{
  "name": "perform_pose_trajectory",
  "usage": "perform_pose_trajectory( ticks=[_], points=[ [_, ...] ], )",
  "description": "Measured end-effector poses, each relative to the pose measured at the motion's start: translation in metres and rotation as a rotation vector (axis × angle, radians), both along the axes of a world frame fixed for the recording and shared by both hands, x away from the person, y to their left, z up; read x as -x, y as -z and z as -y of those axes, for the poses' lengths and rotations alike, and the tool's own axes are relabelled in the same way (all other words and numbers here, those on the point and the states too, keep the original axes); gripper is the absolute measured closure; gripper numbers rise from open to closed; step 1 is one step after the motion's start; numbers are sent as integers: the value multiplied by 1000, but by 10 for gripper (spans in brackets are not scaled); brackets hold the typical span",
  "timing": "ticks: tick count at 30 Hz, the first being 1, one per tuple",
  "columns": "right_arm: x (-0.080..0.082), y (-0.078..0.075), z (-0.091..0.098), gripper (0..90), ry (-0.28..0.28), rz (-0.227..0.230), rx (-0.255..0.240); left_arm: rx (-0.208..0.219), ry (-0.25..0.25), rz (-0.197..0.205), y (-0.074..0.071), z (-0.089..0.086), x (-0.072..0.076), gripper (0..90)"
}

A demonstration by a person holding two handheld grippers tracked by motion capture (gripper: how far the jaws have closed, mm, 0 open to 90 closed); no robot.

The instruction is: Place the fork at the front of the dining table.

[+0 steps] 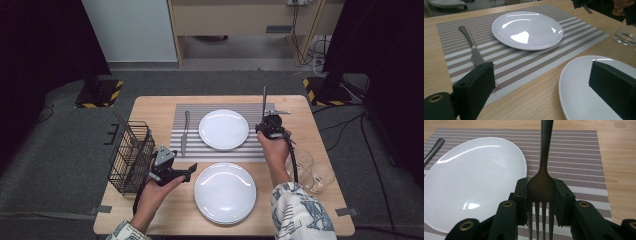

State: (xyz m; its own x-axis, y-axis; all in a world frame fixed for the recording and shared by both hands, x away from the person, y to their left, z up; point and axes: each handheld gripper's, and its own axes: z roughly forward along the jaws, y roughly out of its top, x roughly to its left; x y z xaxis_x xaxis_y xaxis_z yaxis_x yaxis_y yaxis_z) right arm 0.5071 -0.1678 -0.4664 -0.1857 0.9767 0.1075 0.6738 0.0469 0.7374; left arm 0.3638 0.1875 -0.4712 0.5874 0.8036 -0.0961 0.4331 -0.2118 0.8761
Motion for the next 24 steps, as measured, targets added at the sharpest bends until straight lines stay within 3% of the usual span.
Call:
perform_pose_trajectory(
  ticks=[13,24],
  points=[
    [-4,14,5,676,19,-65,8,-5,3,-6,2,2,0,62],
    [-6,25,5,676,21,-95,12,-5,3,-11,4,1,-1,62]
  ],
)
